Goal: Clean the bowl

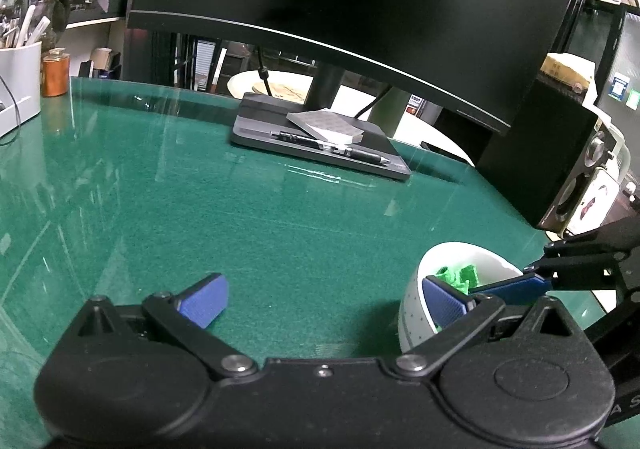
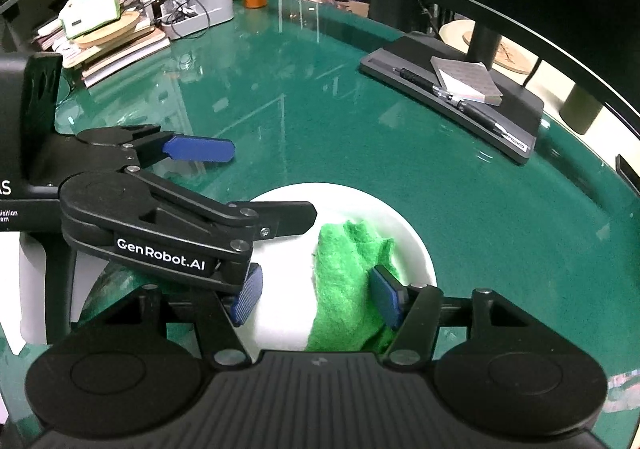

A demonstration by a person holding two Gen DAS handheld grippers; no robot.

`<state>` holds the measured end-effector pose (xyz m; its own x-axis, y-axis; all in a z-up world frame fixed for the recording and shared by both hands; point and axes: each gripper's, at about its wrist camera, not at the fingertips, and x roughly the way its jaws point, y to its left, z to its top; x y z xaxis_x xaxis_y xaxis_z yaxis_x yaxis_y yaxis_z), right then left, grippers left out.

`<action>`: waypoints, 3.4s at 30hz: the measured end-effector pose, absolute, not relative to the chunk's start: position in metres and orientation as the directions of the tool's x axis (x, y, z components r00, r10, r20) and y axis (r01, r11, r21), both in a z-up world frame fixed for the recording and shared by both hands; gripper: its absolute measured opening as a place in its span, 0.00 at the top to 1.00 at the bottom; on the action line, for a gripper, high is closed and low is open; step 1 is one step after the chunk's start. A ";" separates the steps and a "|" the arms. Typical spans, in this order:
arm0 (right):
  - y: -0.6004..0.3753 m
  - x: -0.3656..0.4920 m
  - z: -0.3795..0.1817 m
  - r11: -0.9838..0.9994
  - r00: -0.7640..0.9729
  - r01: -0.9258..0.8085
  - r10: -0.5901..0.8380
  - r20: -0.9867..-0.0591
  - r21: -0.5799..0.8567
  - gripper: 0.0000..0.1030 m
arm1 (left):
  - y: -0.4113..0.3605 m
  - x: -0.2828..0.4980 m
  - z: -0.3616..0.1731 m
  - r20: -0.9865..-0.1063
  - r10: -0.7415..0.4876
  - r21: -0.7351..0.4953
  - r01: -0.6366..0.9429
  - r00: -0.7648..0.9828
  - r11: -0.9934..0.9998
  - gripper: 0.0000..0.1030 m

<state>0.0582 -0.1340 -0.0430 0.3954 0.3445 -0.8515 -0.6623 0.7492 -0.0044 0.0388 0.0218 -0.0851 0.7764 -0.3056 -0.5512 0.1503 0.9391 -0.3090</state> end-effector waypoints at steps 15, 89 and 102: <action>-0.142 0.051 -0.046 0.761 0.451 -0.648 0.412 -0.792 0.027 0.43 | 0.070 0.029 -0.096 -0.356 -0.444 -0.616 0.151 0.822 0.773 0.00; -0.246 -0.019 -0.059 0.824 0.903 -0.293 0.405 -0.142 0.486 0.01 | 0.077 0.020 -0.160 -0.471 -0.089 -0.481 -0.170 0.878 0.860 0.00; -0.252 -0.007 -0.072 0.821 0.899 -0.193 0.367 -0.238 0.537 0.00 | 0.096 0.026 -0.152 -0.411 -0.089 -0.574 -0.181 0.907 0.798 0.00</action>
<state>-0.0070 -0.2523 -0.0715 0.8994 0.3669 -0.2376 -0.1933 0.8213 0.5367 0.0260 0.0959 -0.1519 0.9073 -0.0895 -0.4109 -0.1813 0.7984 -0.5741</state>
